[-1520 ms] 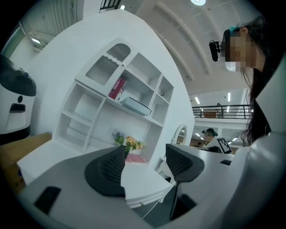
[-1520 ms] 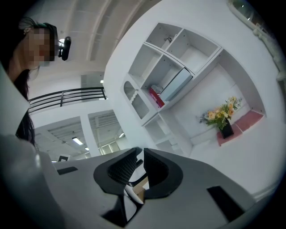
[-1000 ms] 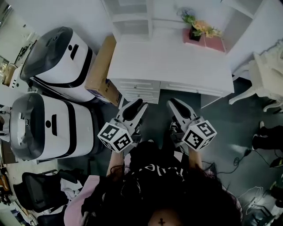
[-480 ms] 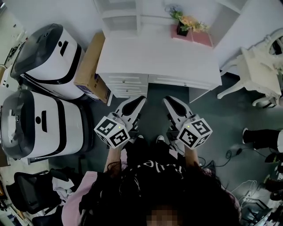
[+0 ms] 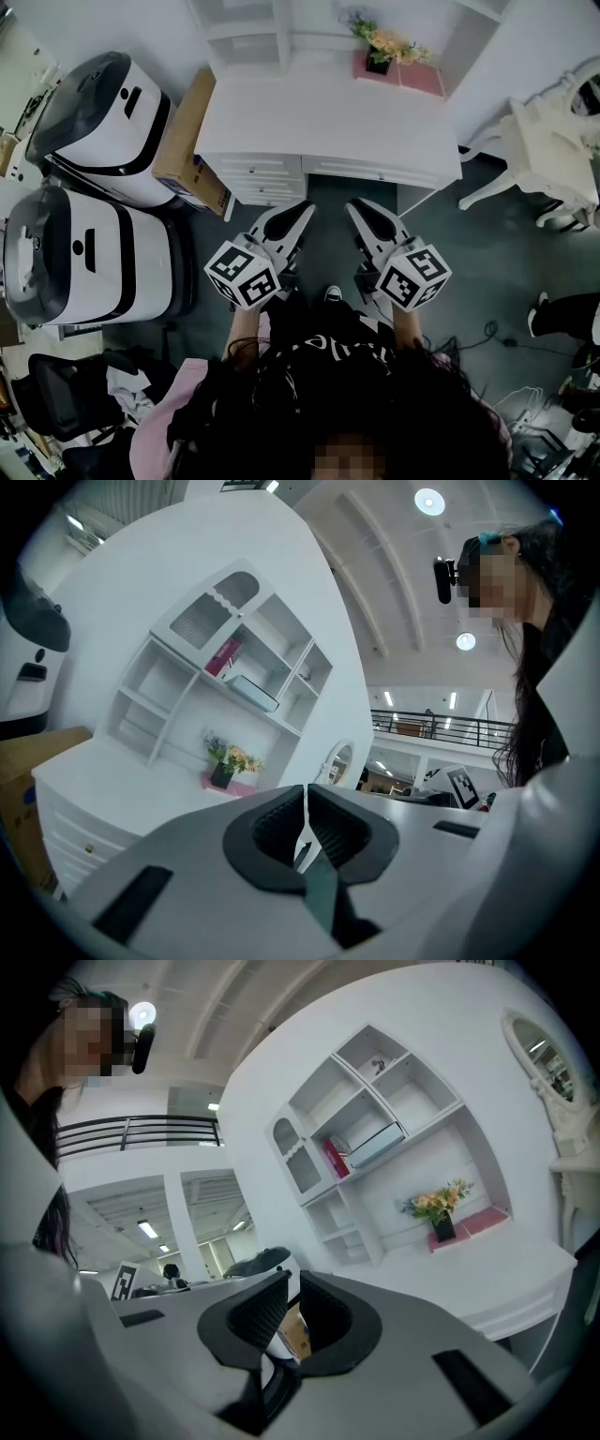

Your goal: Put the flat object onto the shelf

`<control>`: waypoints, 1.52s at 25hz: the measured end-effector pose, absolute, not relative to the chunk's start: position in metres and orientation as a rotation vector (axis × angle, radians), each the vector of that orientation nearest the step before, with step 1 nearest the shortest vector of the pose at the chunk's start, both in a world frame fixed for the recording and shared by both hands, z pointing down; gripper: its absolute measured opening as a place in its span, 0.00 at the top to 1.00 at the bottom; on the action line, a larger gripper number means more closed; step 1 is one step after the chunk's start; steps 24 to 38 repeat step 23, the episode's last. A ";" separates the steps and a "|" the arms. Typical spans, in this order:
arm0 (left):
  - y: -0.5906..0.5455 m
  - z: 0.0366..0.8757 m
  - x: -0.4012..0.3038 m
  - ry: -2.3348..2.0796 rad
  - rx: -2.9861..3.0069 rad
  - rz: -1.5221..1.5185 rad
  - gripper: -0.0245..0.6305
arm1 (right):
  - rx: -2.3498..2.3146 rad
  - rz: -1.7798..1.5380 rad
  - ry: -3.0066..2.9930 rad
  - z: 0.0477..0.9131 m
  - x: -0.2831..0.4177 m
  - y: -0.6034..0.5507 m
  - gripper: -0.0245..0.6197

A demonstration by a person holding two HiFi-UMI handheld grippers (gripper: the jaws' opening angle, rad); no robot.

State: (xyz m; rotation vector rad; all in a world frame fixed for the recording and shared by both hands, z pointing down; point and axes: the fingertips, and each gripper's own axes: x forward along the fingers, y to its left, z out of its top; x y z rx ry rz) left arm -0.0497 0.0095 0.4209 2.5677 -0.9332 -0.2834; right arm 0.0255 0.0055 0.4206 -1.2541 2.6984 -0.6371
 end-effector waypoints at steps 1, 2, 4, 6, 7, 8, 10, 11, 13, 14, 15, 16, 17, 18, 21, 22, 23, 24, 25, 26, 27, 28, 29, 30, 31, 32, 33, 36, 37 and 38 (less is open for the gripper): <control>0.009 0.421 -0.047 -0.936 2.567 -0.279 0.92 | -1.251 -0.639 2.700 0.421 0.027 0.006 0.85; 0.009 0.421 -0.046 -0.939 2.566 -0.277 0.92 | -1.249 -0.640 2.701 0.422 0.029 0.005 0.85; 0.007 0.421 -0.042 -0.945 2.567 -0.272 0.92 | -1.243 -0.639 2.698 0.422 0.032 0.005 0.85; 0.007 0.421 -0.040 -0.951 2.570 -0.264 0.92 | -1.236 -0.639 2.694 0.421 0.035 0.005 0.85; 0.007 0.420 -0.039 -0.953 2.570 -0.261 0.92 | -1.235 -0.639 2.693 0.421 0.036 0.005 0.85; 0.007 0.420 -0.039 -0.955 2.567 -0.258 0.92 | -1.235 -0.638 2.692 0.421 0.037 0.005 0.85; 0.007 0.420 -0.039 -0.953 2.567 -0.252 0.92 | -1.239 -0.639 2.689 0.421 0.037 0.004 0.85; 0.007 0.421 -0.040 -0.951 2.570 -0.248 0.92 | -1.240 -0.639 2.688 0.421 0.036 0.003 0.85; 0.007 0.421 -0.041 -0.952 2.572 -0.242 0.92 | -1.240 -0.639 2.685 0.421 0.035 0.004 0.85; 0.007 0.421 -0.042 -0.953 2.572 -0.239 0.92 | -1.239 -0.638 2.684 0.421 0.035 0.004 0.85; 0.007 0.422 -0.042 -0.955 2.569 -0.238 0.92 | -1.238 -0.638 2.684 0.421 0.035 0.004 0.85; 0.007 0.422 -0.043 -0.958 2.565 -0.237 0.92 | -1.239 -0.638 2.684 0.421 0.035 0.004 0.85; 0.007 0.422 -0.043 -0.961 2.561 -0.236 0.92 | -1.241 -0.640 2.682 0.422 0.035 0.004 0.85; 0.007 0.423 -0.044 -0.961 2.560 -0.234 0.92 | -1.245 -0.641 2.681 0.423 0.035 0.004 0.85; 0.008 0.425 -0.045 -0.952 2.568 -0.227 0.92 | -1.251 -0.643 2.681 0.425 0.033 0.004 0.85; 0.008 0.425 -0.046 -0.949 2.571 -0.224 0.92 | -1.252 -0.643 2.681 0.425 0.033 0.004 0.85; 0.008 0.426 -0.047 -0.945 2.574 -0.222 0.92 | -1.253 -0.642 2.682 0.426 0.032 0.004 0.85; 0.008 0.426 -0.047 -0.945 2.574 -0.222 0.92 | -1.253 -0.642 2.682 0.426 0.032 0.004 0.85; 0.008 0.426 -0.047 -0.945 2.574 -0.222 0.92 | -1.253 -0.642 2.682 0.426 0.032 0.004 0.85; 0.008 0.426 -0.047 -0.945 2.574 -0.222 0.92 | -1.253 -0.642 2.682 0.426 0.032 0.004 0.85; 0.008 0.426 -0.047 -0.945 2.574 -0.222 0.92 | -1.253 -0.642 2.682 0.426 0.032 0.004 0.85; 0.008 0.426 -0.047 -0.945 2.574 -0.222 0.92 | -1.253 -0.642 2.682 0.426 0.032 0.004 0.85; 0.008 0.426 -0.047 -0.945 2.574 -0.222 0.92 | -1.253 -0.642 2.682 0.426 0.032 0.004 0.85; 0.008 0.426 -0.047 -0.945 2.574 -0.222 0.92 | -1.253 -0.642 2.682 0.426 0.032 0.004 0.85; 0.008 0.426 -0.047 -0.945 2.574 -0.222 0.92 | -1.253 -0.642 2.682 0.426 0.032 0.004 0.85; 0.008 0.426 -0.047 -0.945 2.574 -0.222 0.92 | -1.253 -0.642 2.682 0.426 0.032 0.004 0.85; 0.008 0.426 -0.047 -0.945 2.574 -0.222 0.92 | -1.253 -0.642 2.682 0.426 0.032 0.004 0.85; 0.008 0.426 -0.047 -0.945 2.574 -0.222 0.92 | -1.253 -0.642 2.682 0.426 0.032 0.004 0.85; 0.008 0.426 -0.047 -0.945 2.574 -0.222 0.92 | -1.253 -0.642 2.682 0.426 0.032 0.004 0.85; 0.008 0.426 -0.047 -0.945 2.574 -0.222 0.92 | -1.253 -0.642 2.682 0.426 0.032 0.004 0.85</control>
